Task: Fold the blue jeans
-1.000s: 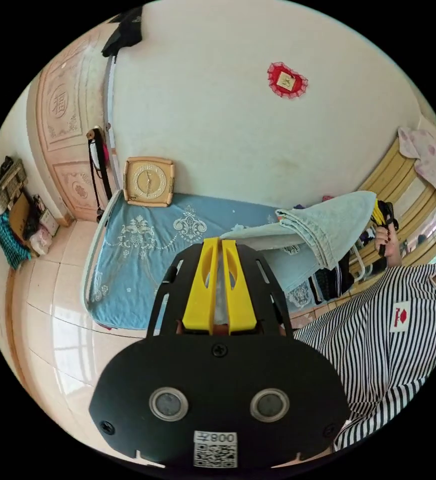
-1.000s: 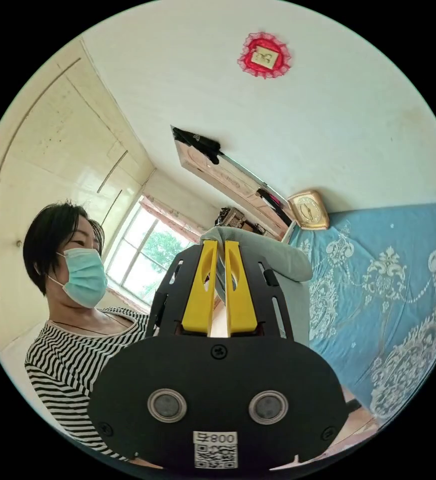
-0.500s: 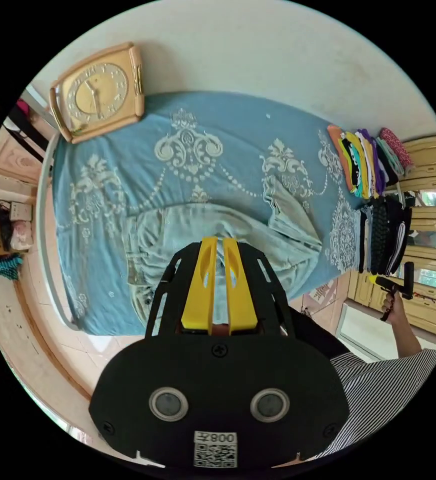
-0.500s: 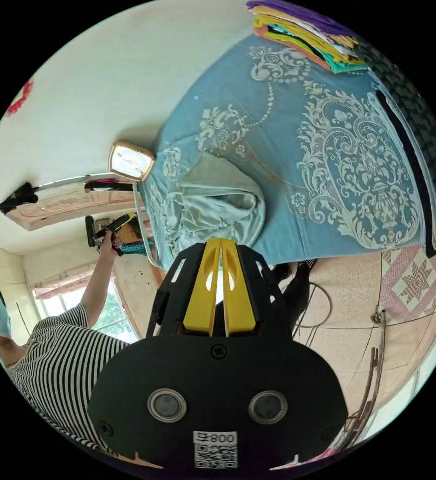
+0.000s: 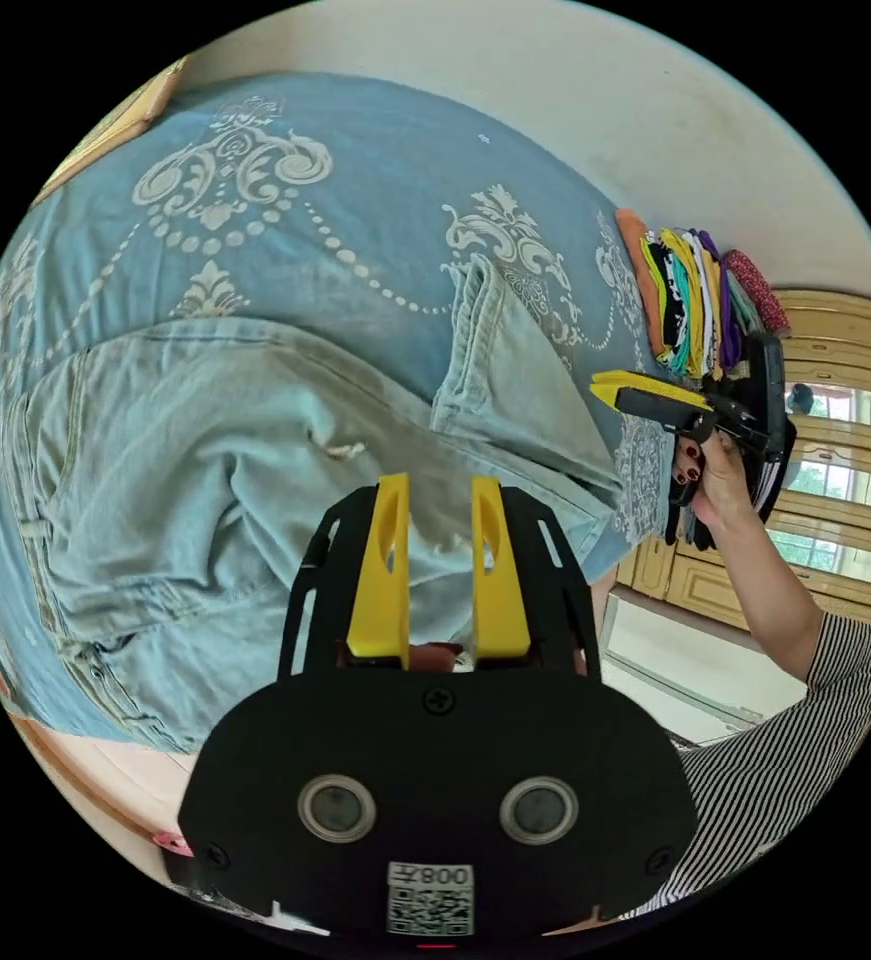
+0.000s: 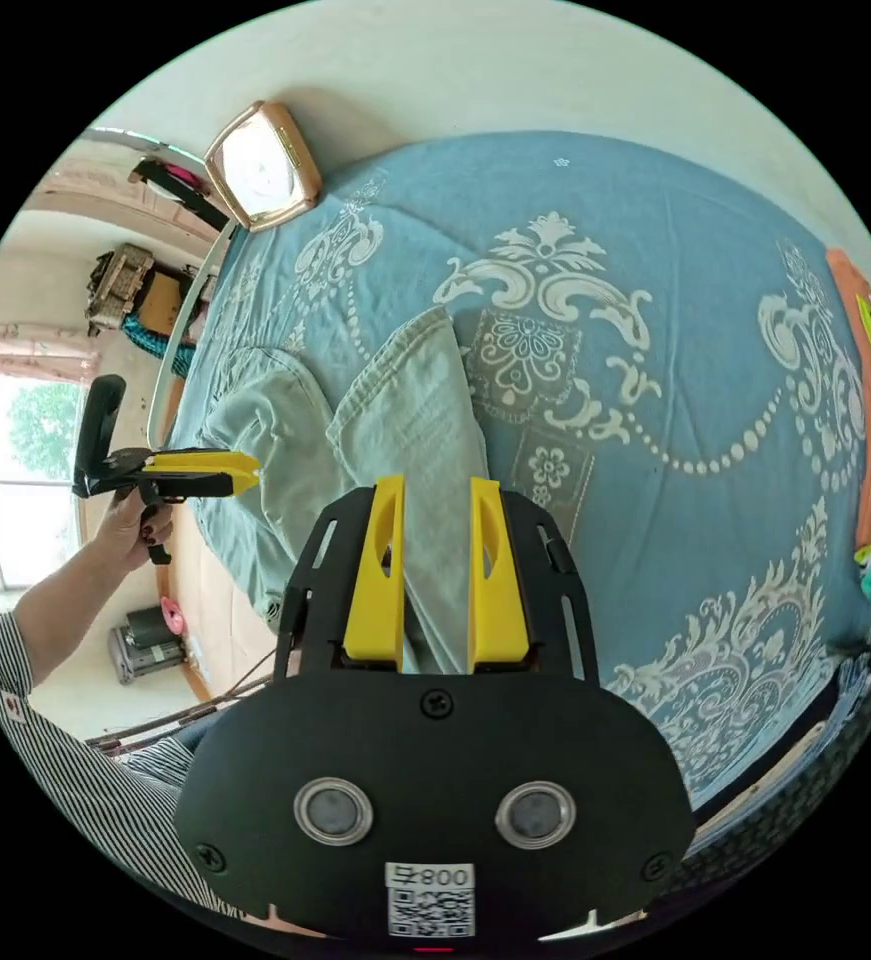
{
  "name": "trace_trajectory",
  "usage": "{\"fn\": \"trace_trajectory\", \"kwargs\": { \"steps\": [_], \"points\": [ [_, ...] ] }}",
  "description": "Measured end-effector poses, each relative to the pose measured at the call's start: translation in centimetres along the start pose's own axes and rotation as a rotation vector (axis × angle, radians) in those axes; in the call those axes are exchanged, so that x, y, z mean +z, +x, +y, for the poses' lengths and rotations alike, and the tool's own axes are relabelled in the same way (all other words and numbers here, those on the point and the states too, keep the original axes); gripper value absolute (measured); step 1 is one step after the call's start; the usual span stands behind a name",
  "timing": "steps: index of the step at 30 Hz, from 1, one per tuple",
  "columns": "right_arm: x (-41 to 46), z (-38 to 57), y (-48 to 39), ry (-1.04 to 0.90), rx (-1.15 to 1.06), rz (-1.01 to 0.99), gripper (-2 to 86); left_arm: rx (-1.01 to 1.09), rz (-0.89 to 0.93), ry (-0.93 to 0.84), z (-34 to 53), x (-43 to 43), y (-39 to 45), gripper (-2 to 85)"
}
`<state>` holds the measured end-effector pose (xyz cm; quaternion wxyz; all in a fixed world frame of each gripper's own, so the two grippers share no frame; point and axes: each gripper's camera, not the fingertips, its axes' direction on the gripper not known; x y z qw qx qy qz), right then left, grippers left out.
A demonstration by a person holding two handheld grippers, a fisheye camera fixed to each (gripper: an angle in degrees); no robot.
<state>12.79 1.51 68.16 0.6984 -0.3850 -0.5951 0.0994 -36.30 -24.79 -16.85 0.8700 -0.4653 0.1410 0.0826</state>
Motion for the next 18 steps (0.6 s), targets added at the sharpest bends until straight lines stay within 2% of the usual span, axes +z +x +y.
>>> {"fn": "trace_trajectory", "kwargs": {
  "steps": [3,7,13,18],
  "points": [
    [2.2,-2.3,1.5,-0.049,-0.039,0.04,10.8,-0.065,-0.165,-0.045,-3.5,2.2,-1.4,8.8],
    [4.7,-3.1,4.2,-0.087,-0.031,0.055,9.7,-0.086,-0.214,-0.001,-4.5,2.7,-3.1,4.4],
    [1.1,-0.1,8.3,0.007,-0.009,-0.044,2.9,-0.125,-0.094,0.074,-4.6,2.1,-5.8,0.8],
    [-7.8,6.5,11.2,0.182,0.066,-0.069,1.3,-0.081,0.029,0.285,-3.2,-3.8,-5.9,0.3]
  ]
}}
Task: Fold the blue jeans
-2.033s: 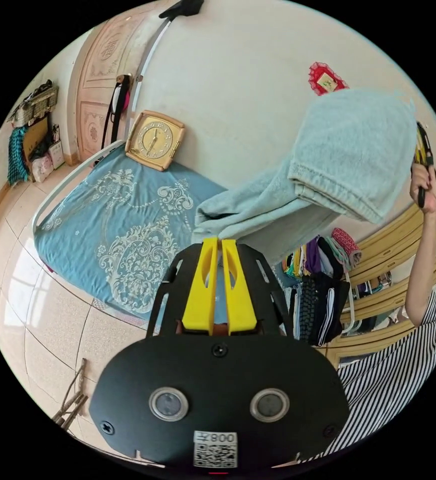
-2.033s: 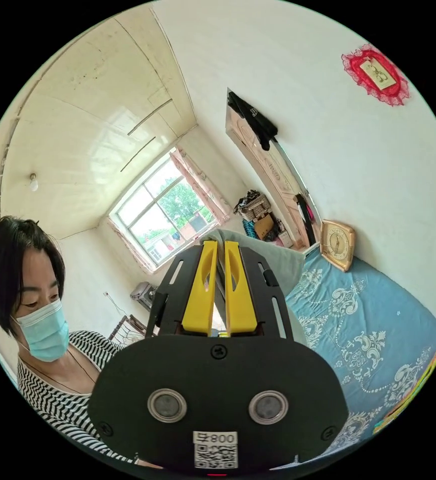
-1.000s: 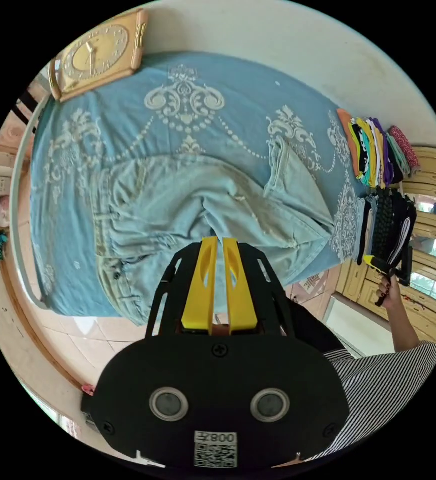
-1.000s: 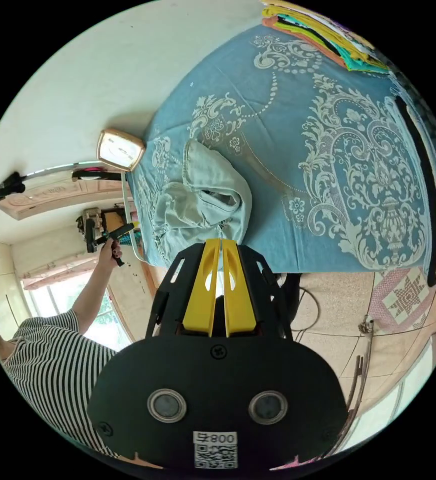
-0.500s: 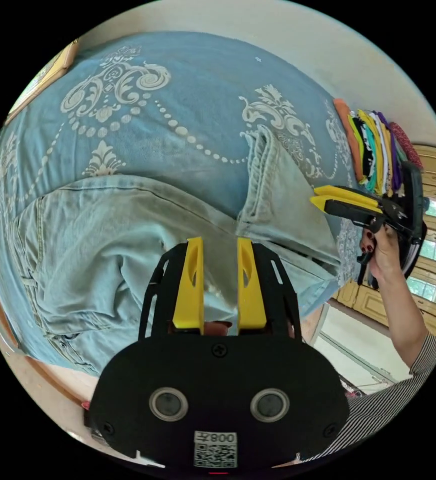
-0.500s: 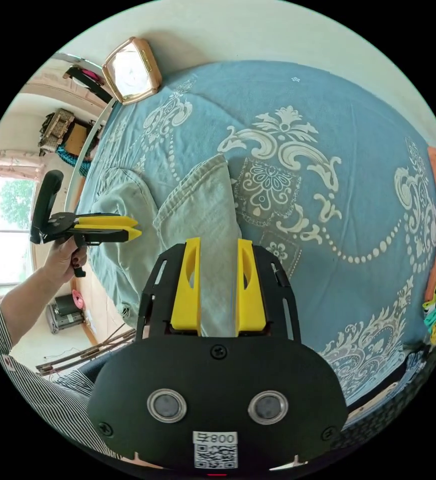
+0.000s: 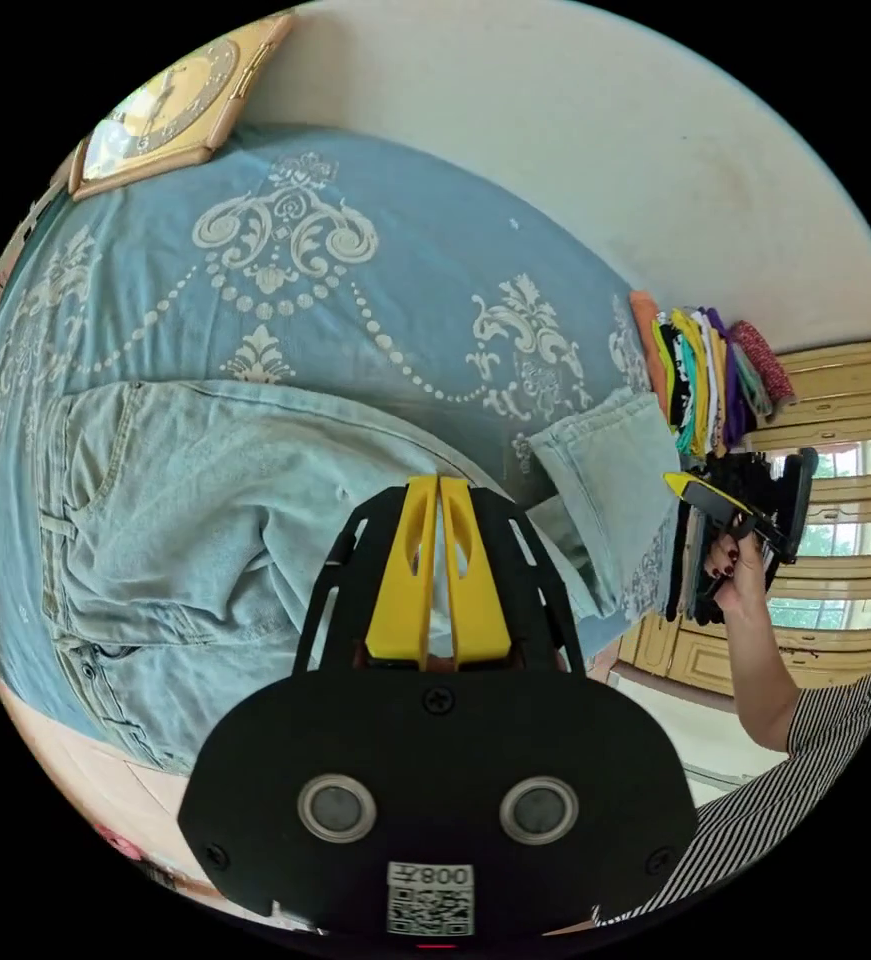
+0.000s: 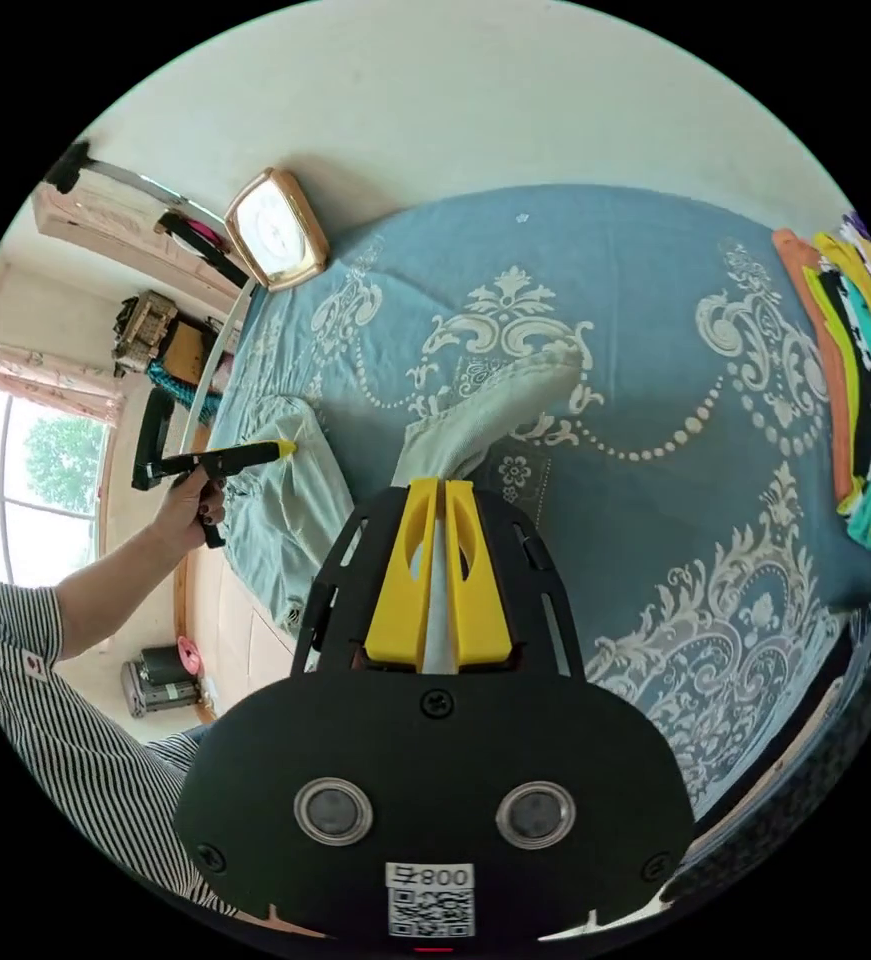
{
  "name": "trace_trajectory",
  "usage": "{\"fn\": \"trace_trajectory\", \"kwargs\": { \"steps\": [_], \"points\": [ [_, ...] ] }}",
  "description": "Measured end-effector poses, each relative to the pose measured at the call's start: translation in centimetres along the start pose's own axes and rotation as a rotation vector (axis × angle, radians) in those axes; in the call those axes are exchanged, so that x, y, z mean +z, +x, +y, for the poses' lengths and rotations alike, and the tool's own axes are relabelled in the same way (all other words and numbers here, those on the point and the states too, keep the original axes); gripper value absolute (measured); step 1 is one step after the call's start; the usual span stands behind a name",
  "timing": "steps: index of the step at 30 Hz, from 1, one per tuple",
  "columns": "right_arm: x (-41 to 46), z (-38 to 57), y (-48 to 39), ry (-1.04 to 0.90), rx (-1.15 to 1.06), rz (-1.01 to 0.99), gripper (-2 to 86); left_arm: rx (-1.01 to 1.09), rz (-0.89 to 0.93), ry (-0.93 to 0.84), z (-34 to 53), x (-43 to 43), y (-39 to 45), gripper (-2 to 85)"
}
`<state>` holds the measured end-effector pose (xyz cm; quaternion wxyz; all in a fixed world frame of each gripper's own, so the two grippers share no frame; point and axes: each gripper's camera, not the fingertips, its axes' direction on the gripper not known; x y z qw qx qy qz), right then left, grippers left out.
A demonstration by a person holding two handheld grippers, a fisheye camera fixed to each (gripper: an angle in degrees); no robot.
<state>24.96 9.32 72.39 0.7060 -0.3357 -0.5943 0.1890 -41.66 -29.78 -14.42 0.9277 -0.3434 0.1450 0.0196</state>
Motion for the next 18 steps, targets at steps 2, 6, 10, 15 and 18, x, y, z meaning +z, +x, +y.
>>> {"fn": "trace_trajectory", "kwargs": {
  "steps": [2,6,10,15,18],
  "points": [
    [-6.0,3.8,1.4,0.089,0.07,0.006,1.0,0.018,0.038,0.083,-0.3,-2.5,0.0,0.3],
    [-12.2,10.0,5.3,0.202,0.278,0.05,1.0,-0.021,0.009,0.187,-2.9,-3.7,-1.3,0.4],
    [-11.6,16.4,13.7,0.182,0.626,0.033,1.1,-0.111,-0.025,0.087,-5.6,1.3,-4.0,0.8],
    [-10.7,20.4,15.4,0.12,0.726,0.041,2.1,-0.084,0.047,0.038,-2.7,3.3,-5.7,2.0],
    [-11.8,20.4,14.7,0.16,0.721,0.025,5.6,-0.069,-0.014,-0.001,0.5,2.7,-6.9,2.8]
  ]
}}
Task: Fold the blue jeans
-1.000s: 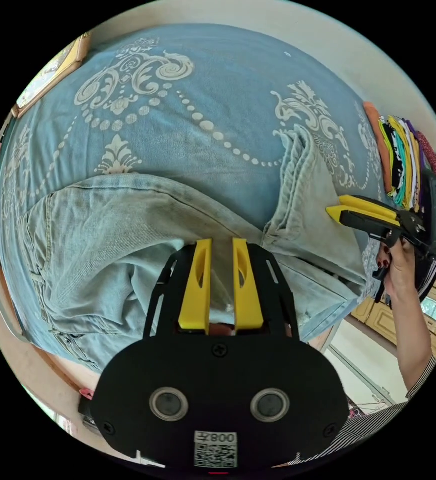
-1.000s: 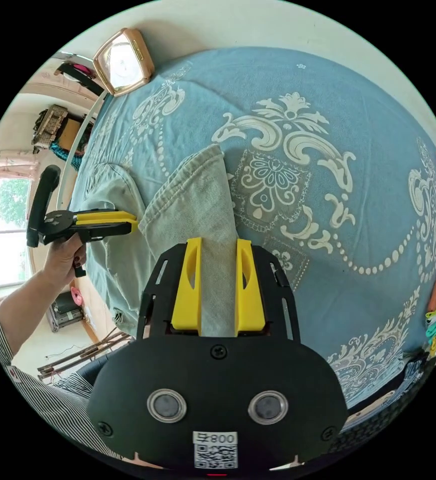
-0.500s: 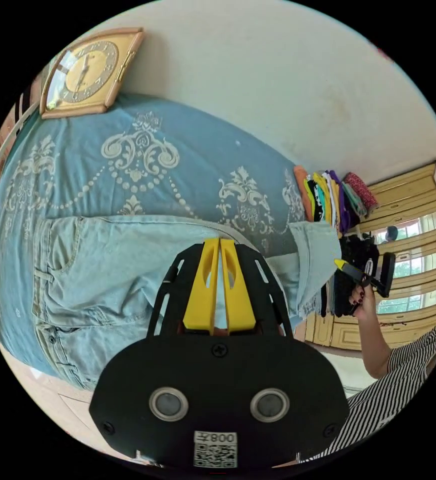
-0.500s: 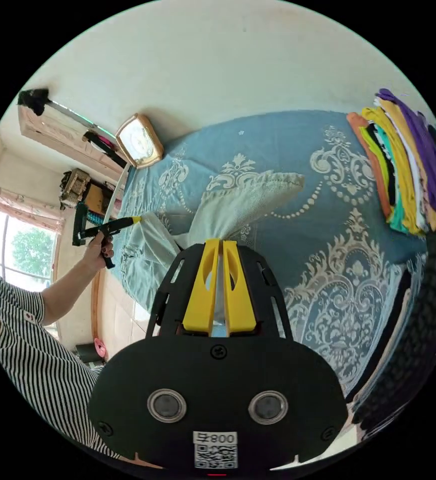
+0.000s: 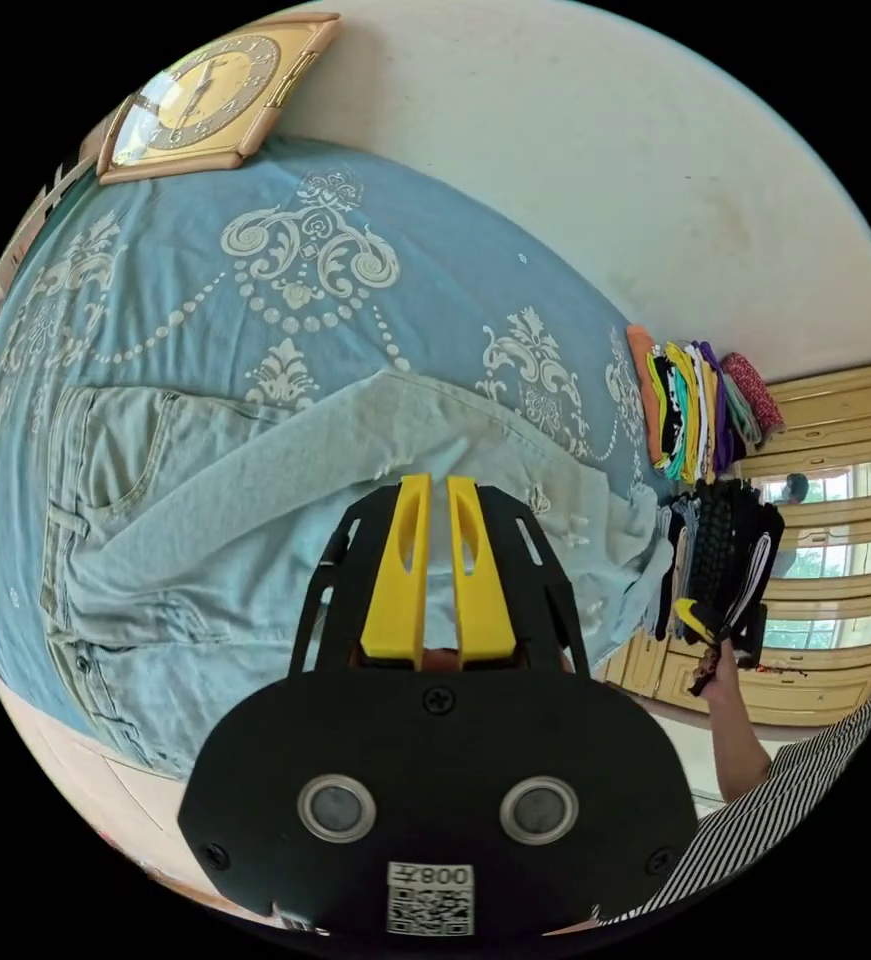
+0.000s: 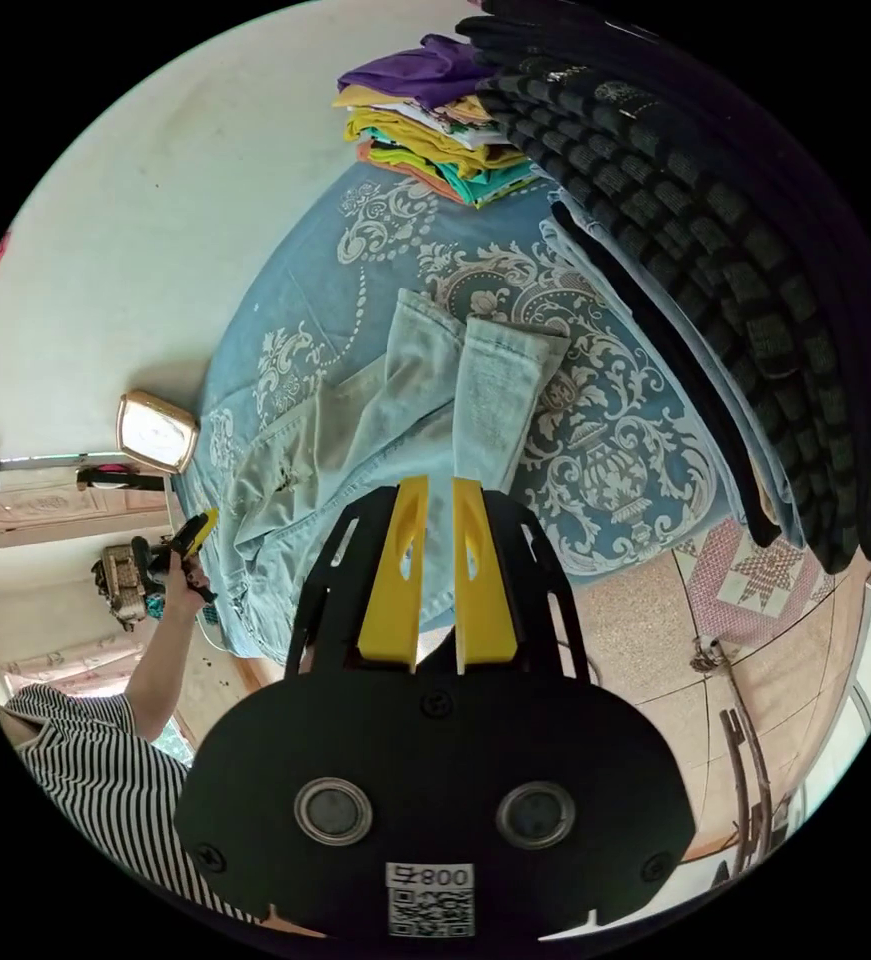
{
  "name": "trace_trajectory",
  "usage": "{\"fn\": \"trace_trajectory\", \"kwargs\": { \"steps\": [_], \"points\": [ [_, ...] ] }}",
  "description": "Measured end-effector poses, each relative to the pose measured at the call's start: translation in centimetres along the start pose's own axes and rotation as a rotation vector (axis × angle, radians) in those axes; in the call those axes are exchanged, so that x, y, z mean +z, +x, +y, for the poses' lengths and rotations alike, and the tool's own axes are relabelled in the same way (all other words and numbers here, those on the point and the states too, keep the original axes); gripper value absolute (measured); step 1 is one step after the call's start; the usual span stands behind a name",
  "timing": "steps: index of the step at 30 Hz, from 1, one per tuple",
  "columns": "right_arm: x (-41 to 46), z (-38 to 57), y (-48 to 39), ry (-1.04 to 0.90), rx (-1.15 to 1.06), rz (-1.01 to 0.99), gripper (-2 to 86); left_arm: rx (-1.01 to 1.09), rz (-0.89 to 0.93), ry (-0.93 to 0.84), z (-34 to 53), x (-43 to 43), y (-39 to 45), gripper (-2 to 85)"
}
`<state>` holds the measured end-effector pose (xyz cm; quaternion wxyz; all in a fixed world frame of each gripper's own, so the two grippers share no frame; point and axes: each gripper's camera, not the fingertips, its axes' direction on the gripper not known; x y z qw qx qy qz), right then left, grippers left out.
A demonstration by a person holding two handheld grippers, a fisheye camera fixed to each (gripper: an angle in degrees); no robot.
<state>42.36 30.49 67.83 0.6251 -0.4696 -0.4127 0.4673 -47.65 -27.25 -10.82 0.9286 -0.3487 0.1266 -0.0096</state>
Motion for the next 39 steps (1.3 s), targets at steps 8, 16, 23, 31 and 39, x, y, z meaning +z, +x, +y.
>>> {"fn": "trace_trajectory", "kwargs": {
  "steps": [8,16,23,31,39],
  "points": [
    [-0.3,-6.6,-5.0,0.021,-0.292,0.148,8.2,-0.239,-0.142,0.023,4.9,-2.9,-9.2,5.4],
    [2.2,-12.9,-6.6,-0.055,-0.447,0.362,9.2,-0.058,-0.278,0.069,0.4,-2.2,-11.5,8.4],
    [4.5,-13.2,-5.1,-0.123,-0.474,0.461,9.1,-0.005,-0.307,-0.025,-2.2,3.8,-13.4,8.6],
    [2.4,-12.6,-1.3,-0.152,-0.377,0.256,5.2,0.048,-0.38,-0.004,0.5,6.0,-14.3,2.5],
    [-8.4,-9.8,-3.8,0.151,-0.524,0.211,3.5,-0.034,-0.317,0.31,3.8,-1.1,-18.5,2.0]
  ]
}}
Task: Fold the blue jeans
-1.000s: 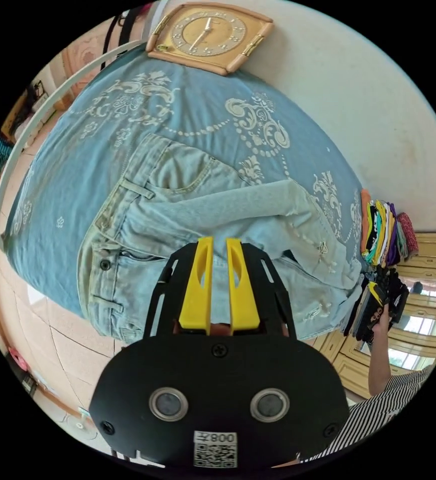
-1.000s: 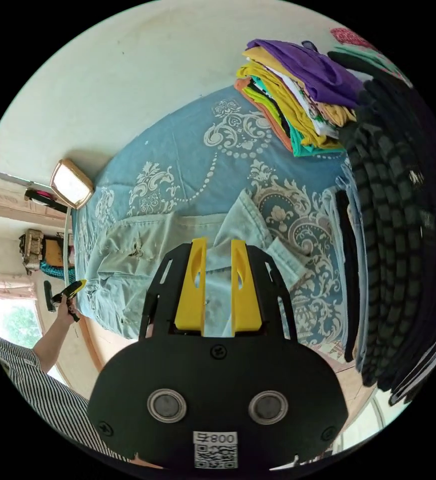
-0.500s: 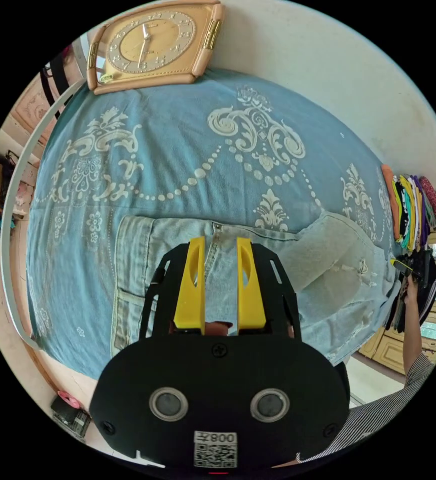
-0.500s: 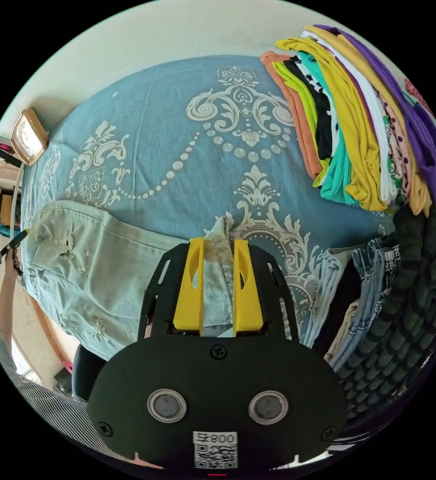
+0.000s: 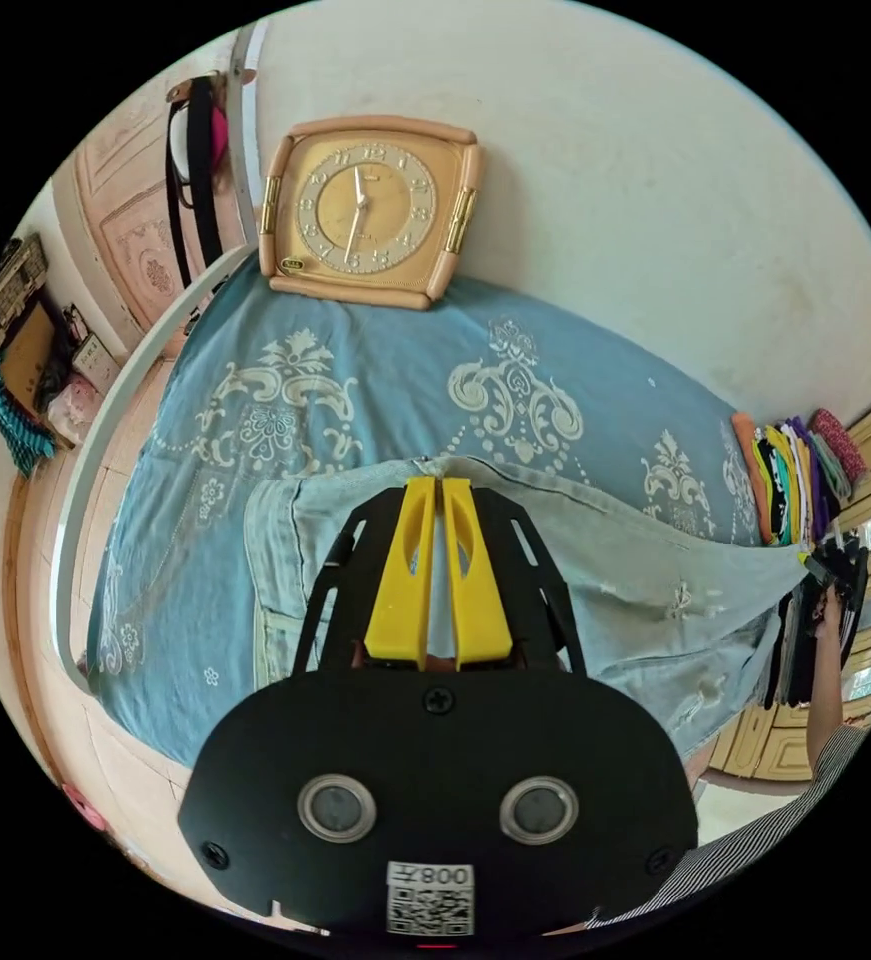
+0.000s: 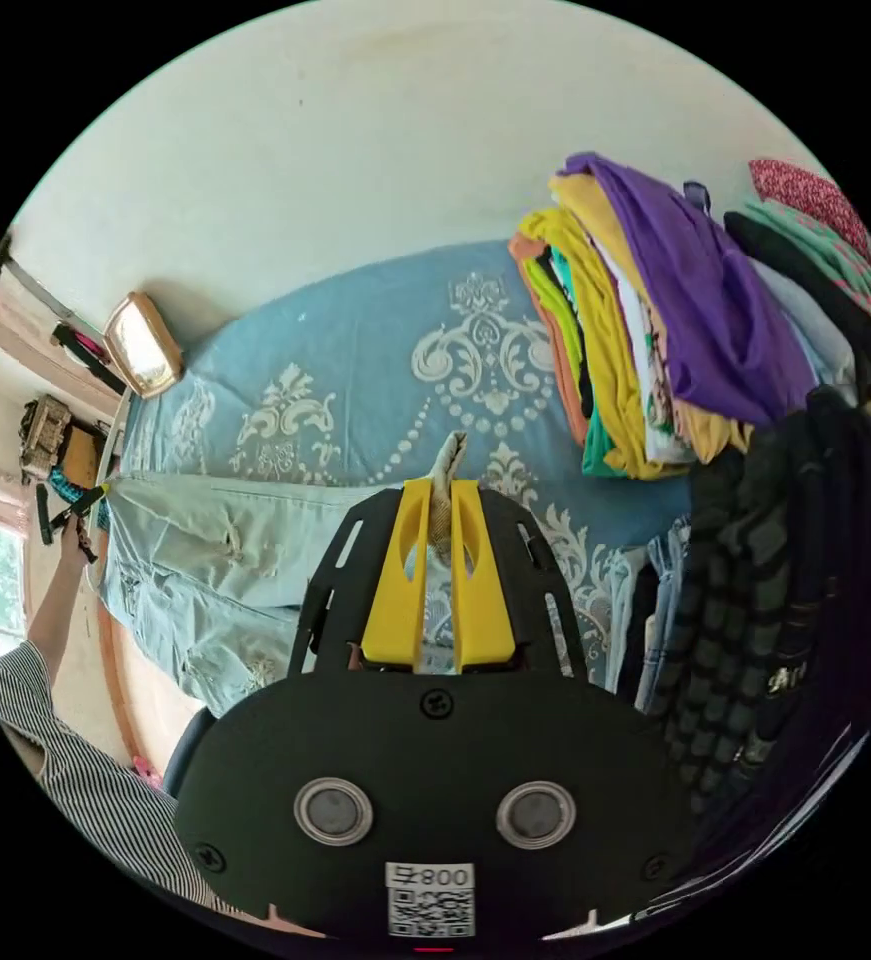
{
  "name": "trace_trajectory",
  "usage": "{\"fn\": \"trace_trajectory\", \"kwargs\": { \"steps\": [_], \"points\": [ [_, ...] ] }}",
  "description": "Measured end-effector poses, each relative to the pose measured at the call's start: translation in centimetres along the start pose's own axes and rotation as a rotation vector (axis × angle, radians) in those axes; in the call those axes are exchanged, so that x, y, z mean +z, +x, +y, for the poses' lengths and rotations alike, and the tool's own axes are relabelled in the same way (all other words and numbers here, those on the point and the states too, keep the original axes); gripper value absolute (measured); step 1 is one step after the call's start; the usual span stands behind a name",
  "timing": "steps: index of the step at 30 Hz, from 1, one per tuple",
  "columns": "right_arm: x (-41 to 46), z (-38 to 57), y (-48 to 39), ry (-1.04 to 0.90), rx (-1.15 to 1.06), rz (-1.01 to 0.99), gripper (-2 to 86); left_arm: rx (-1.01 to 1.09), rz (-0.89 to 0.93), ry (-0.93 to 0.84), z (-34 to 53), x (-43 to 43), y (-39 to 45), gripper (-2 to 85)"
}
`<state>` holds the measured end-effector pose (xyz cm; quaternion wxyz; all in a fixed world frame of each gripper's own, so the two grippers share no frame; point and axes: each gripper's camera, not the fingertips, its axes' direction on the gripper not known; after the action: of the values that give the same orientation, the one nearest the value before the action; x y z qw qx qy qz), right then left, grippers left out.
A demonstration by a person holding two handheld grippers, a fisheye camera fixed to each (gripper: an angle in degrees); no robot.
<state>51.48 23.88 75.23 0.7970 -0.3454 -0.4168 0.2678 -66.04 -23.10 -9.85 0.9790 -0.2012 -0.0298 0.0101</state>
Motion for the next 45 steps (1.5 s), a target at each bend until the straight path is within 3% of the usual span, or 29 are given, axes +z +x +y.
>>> {"fn": "trace_trajectory", "kwargs": {
  "steps": [4,7,9,17,22,24,30,40,45],
  "points": [
    [-2.4,-2.4,0.6,0.1,0.016,0.004,4.1,-0.073,-0.039,-0.029,0.4,2.3,-2.4,3.2],
    [-0.4,-3.8,2.3,0.015,0.095,-0.023,5.1,-0.142,-0.084,-0.095,2.1,5.3,-4.3,4.8],
    [0.8,-3.6,3.4,-0.054,0.156,0.014,5.4,-0.114,0.022,-0.043,4.6,5.4,-5.1,5.2],
    [-3.6,6.6,4.0,-0.043,0.051,-0.007,8.1,-0.011,0.116,-0.083,16.2,4.0,-8.7,8.1],
    [-5.8,16.5,5.5,-0.075,0.102,0.069,8.5,-0.244,0.122,-0.134,25.6,3.9,-15.3,9.2],
    [-6.3,19.6,6.9,-0.072,0.167,0.052,9.0,-0.461,0.223,-0.109,30.5,3.9,-19.4,9.5],
    [-5.3,25.3,12.3,-0.073,0.414,-0.195,9.7,-0.772,0.403,-0.087,40.1,6.3,-25.4,11.1],
    [-3.2,27.5,16.2,-0.089,0.581,-0.357,5.1,-0.929,0.654,-0.028,45.7,11.6,-28.7,11.3],
    [-4.3,26.8,15.7,-0.089,0.535,-0.406,1.7,-0.937,0.659,-0.022,46.8,11.7,-30.3,4.5]
  ]
}}
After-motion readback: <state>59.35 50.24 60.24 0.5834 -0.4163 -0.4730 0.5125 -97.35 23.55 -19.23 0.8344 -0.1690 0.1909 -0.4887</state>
